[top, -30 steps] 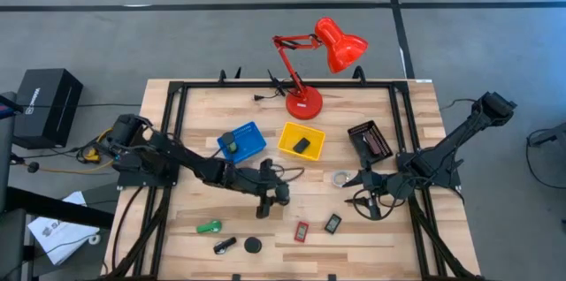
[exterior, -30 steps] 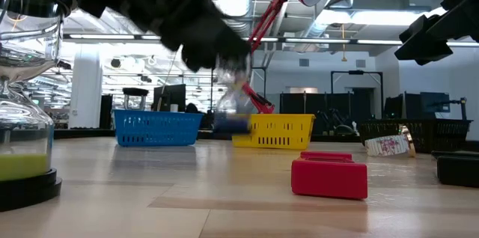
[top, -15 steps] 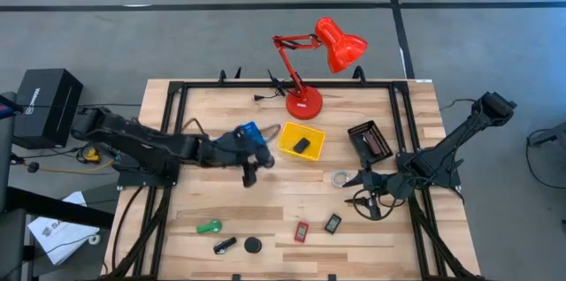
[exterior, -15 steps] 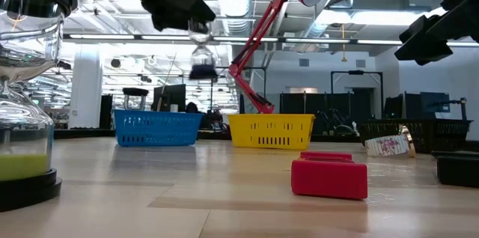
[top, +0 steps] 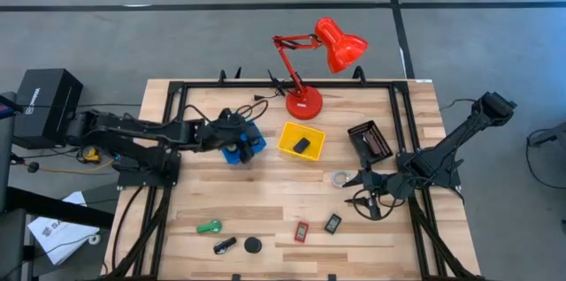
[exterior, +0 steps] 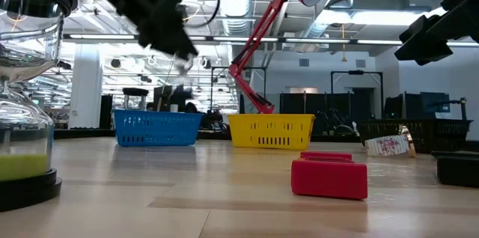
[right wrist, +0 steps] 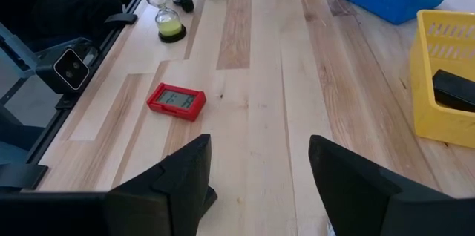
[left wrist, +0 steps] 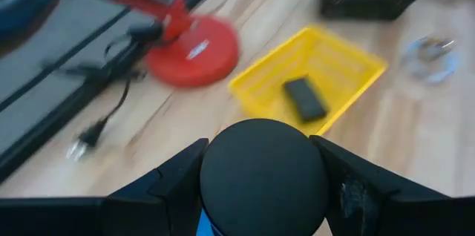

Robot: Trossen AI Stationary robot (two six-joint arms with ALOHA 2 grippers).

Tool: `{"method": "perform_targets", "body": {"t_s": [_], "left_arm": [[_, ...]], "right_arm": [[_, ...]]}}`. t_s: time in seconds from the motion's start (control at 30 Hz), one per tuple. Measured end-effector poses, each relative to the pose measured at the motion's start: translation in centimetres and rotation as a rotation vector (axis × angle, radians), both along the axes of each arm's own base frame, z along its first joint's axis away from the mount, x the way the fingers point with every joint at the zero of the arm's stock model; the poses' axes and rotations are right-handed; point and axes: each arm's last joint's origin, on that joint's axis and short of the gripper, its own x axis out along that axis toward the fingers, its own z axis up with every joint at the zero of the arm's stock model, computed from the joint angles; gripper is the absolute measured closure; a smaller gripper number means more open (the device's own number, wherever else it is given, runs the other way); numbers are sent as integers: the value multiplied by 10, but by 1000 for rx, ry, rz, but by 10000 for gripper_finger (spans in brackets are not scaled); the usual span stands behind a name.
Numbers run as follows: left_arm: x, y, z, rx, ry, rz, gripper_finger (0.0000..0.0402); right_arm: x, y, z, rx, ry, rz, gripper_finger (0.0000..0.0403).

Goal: Pick & Place Office items
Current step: Put the blue hourglass into the blue bin

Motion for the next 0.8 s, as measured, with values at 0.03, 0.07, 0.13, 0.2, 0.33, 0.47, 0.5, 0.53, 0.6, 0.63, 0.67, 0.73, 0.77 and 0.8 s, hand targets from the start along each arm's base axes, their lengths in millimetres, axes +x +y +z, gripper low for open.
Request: {"method": "perform_targets", "body": {"t_s": [0.03, 0.07, 0.13, 0.2, 0.33, 0.47, 0.5, 0.53, 0.6, 0.63, 0.67, 0.73, 0.77, 0.8], "left_arm": [[-2, 2, -6, 0, 15, 20, 188], [-5, 4, -11, -5, 25, 43, 190], [-10, 7, -21, -9, 45, 83, 198], [-13, 9, -29, -11, 60, 114, 198], [-19, 12, -39, -13, 68, 151, 190], [-18, 15, -43, -13, 2, 164, 184], [-18, 16, -44, -12, -23, 167, 189], [-17, 17, -45, -12, -45, 169, 195], [-15, 18, -45, -11, -81, 175, 199], [-15, 19, -46, -11, -93, 179, 199], [-14, 20, -47, -11, -102, 183, 199], [-12, 22, -51, -11, -95, 191, 199], [-11, 23, -54, -12, -87, 196, 197], [-10, 24, -57, -13, -77, 198, 193]], "right_arm": [[0, 0, 0, 0, 0, 0, 184], [0, 0, 0, 0, 0, 0, 184], [0, 0, 0, 0, 0, 0, 184], [0, 0, 0, 0, 0, 0, 184], [0, 0, 0, -1, 0, 0, 184], [0, 0, 0, -1, 0, 0, 184], [0, 0, 0, -1, 0, 0, 184], [0, 0, 0, -2, 0, 1, 184], [0, 0, 0, -19, -2, 10, 184], [0, 0, 0, -22, -3, 11, 184], [0, 0, 0, -22, -3, 11, 184], [0, 0, 0, -24, -3, 12, 184], [0, 0, 0, -24, -3, 12, 184], [0, 0, 0, -25, -3, 12, 184]]}}
